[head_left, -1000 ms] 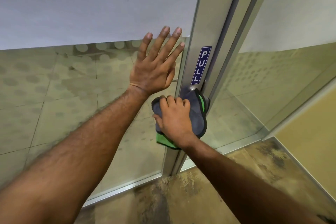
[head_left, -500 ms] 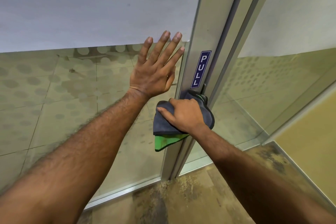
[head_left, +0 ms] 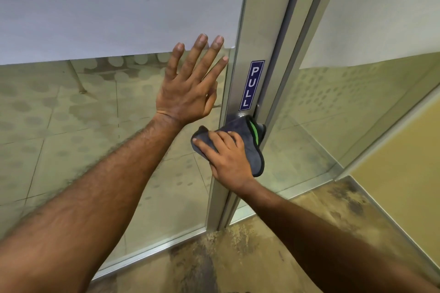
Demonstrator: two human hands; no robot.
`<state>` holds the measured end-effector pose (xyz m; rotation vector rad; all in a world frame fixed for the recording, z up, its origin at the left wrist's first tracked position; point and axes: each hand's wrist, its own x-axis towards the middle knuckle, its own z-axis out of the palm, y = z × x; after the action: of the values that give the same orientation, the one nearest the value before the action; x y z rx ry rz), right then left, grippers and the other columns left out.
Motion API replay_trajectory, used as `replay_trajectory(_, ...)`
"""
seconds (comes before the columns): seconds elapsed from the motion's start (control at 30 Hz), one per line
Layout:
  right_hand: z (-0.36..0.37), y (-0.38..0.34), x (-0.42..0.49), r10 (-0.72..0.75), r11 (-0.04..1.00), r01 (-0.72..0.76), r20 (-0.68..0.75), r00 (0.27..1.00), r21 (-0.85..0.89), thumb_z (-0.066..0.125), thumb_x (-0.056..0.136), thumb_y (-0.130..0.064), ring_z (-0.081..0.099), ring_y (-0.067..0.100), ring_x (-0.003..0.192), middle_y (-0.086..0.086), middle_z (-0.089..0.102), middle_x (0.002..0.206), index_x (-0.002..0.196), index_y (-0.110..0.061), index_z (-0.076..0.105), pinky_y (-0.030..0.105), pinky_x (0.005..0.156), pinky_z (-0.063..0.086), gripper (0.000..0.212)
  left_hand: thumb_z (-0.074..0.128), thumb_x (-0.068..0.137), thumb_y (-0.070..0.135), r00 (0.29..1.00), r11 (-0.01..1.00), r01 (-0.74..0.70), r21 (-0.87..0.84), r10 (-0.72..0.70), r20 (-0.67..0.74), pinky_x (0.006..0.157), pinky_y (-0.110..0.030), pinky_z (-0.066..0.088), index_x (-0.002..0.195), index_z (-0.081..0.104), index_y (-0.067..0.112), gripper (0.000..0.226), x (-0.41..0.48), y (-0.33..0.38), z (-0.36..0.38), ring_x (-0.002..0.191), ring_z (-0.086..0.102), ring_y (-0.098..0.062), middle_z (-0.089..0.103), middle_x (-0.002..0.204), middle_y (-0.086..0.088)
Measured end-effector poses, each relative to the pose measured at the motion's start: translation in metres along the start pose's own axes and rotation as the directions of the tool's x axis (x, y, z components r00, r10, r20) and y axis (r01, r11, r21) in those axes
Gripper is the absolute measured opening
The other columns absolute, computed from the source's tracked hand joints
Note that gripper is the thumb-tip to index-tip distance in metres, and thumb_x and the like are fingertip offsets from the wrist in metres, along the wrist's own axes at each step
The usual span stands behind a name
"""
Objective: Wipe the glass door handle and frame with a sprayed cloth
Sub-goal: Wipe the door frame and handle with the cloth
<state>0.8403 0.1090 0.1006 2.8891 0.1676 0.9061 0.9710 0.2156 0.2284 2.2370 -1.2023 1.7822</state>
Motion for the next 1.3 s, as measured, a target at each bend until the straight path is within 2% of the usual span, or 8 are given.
replay_trajectory(0.13,-0.009,0.039,-0.012,-0.129,0.97,0.133,-0.032,0.991,0.204,0.06,0.082,-0.026,0.047,0.03,0.13,0.011,0.055,0.14,0.14,-0.022,0.05,0.051,0.117,0.026,0.059,0.049,0.097,0.026,1.0,1.0,-0.001,-0.002,0.001,-0.015,0.122,-0.051,0.002,0.156,0.041,0.016,0.06,0.002,0.001,0.001,0.149,0.033,-0.036,0.035,0.162,-0.012)
replay_trajectory(0.4,-0.03,0.044,0.03,0.165,0.979,-0.188,0.231,0.959,0.08,0.035,0.08,-0.086,0.061,0.015,0.081,-0.006,0.069,0.082,0.086,-0.026,0.064,0.039,0.091,0.042,0.067,0.05,0.096,0.024,1.0,1.0,0.006,0.014,-0.006,-0.02,0.122,-0.051,0.004,0.154,0.045,0.016,0.058,0.002,0.0,0.0,0.148,0.035,-0.036,0.038,0.16,-0.012)
replay_trajectory(0.57,-0.036,0.001,0.061,0.294,0.955,-0.29,0.356,0.887,-0.065,0.038,0.087,-0.073,0.064,0.028,0.079,0.007,0.07,0.08,0.087,-0.016,0.067,0.04,0.077,0.04,0.064,0.047,0.098,0.025,1.0,1.0,0.002,0.03,-0.002,-0.001,0.122,-0.051,0.001,0.156,0.042,0.017,0.058,0.002,-0.002,0.0,0.148,0.033,-0.036,0.035,0.162,-0.012)
replay_trajectory(0.7,-0.026,-0.025,0.046,0.384,0.923,-0.376,0.173,0.907,-0.078,0.058,0.086,-0.055,0.062,0.027,0.09,0.006,0.068,0.096,0.105,-0.015,0.062,0.044,0.085,0.042,0.045,0.048,0.098,0.026,1.0,0.999,0.006,0.038,-0.006,0.0,0.122,-0.051,0.001,0.156,0.042,0.017,0.059,0.001,0.0,0.001,0.148,0.033,-0.036,0.035,0.162,-0.012)
replay_trajectory(0.83,-0.011,-0.02,0.011,0.205,0.978,-0.208,0.097,0.974,0.019,0.07,0.079,-0.019,0.049,0.027,0.122,0.006,0.055,0.129,0.139,-0.019,0.046,0.048,0.11,0.033,0.064,0.047,0.099,0.028,1.0,0.999,0.011,0.036,-0.011,0.019,0.122,-0.05,-0.001,0.157,0.039,0.019,0.059,0.002,0.001,0.001,0.149,0.032,-0.035,0.033,0.163,-0.011)
replay_trajectory(0.97,-0.011,-0.01,0.009,-0.009,1.0,0.006,0.114,0.993,0.028,0.063,0.08,-0.008,0.038,0.031,0.138,0.009,0.048,0.144,0.141,-0.021,0.045,0.051,0.116,0.028,0.065,0.046,0.1,0.031,0.999,0.999,0.006,0.045,-0.008,0.039,0.122,-0.05,-0.002,0.159,0.035,0.02,0.06,-0.003,0.0,0.001,0.15,0.03,-0.035,0.03,0.164,-0.01)
replay_trajectory(1.13,-0.022,-0.012,0.033,-0.168,0.984,0.176,0.23,0.959,-0.013,0.054,0.084,-0.01,0.048,0.037,0.121,0.009,0.05,0.135,0.124,-0.018,0.057,0.048,0.084,0.047,0.041,0.047,0.099,0.029,1.0,0.998,0.002,0.056,-0.003,0.008,0.122,-0.051,0.001,0.159,0.035,0.02,0.061,-0.003,0.0,0.002,0.15,0.029,-0.034,0.03,0.164,-0.009)
replay_trajectory(1.3,-0.028,-0.011,0.051,-0.149,0.988,0.154,0.294,0.944,0.008,0.068,0.085,-0.014,0.058,0.033,0.085,0.014,0.058,0.114,0.107,-0.015,0.066,0.036,0.055,0.039,0.023,0.048,0.099,0.03,1.0,0.998,-0.009,0.06,0.009,0.009,0.122,-0.051,0.0,0.159,0.034,0.021,0.063,-0.002,-0.001,0.004,0.15,0.029,-0.035,0.03,0.165,-0.009)
